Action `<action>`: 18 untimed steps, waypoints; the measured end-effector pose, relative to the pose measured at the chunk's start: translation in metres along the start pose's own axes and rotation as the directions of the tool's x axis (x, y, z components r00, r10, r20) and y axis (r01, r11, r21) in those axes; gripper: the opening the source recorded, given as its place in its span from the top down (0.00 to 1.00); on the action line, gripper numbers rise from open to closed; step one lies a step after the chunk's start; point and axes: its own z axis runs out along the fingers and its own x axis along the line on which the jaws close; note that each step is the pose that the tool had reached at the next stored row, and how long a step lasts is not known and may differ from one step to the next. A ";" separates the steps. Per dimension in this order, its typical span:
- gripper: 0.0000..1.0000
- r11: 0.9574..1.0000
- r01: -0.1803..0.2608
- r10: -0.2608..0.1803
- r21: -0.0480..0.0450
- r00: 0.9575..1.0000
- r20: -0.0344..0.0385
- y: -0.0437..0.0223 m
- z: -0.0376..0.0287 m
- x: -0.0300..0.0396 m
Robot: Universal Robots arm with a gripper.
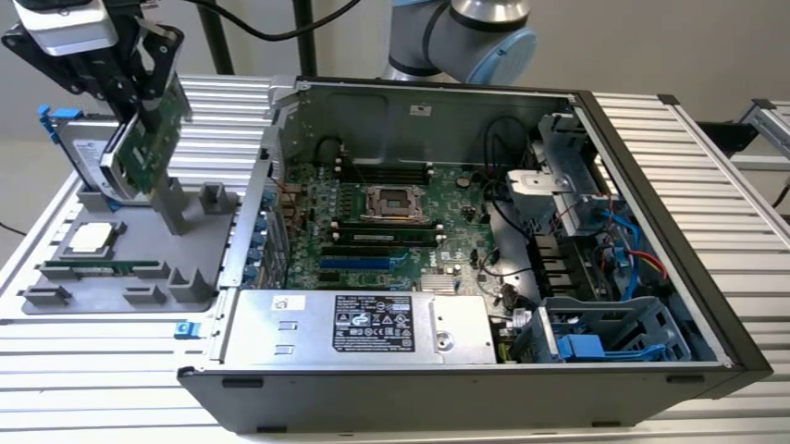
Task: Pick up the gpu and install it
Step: 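Pick up the gpu and move the gpu toward the slot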
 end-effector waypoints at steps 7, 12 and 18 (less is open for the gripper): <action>1.00 1.000 0.000 0.000 0.000 1.000 0.000 0.0005 -0.0091 -0.0002; 1.00 1.000 0.000 0.000 0.000 1.000 0.000 0.0008 -0.0155 -0.0004; 1.00 1.000 0.000 0.000 0.000 1.000 0.000 0.0013 -0.0236 -0.0006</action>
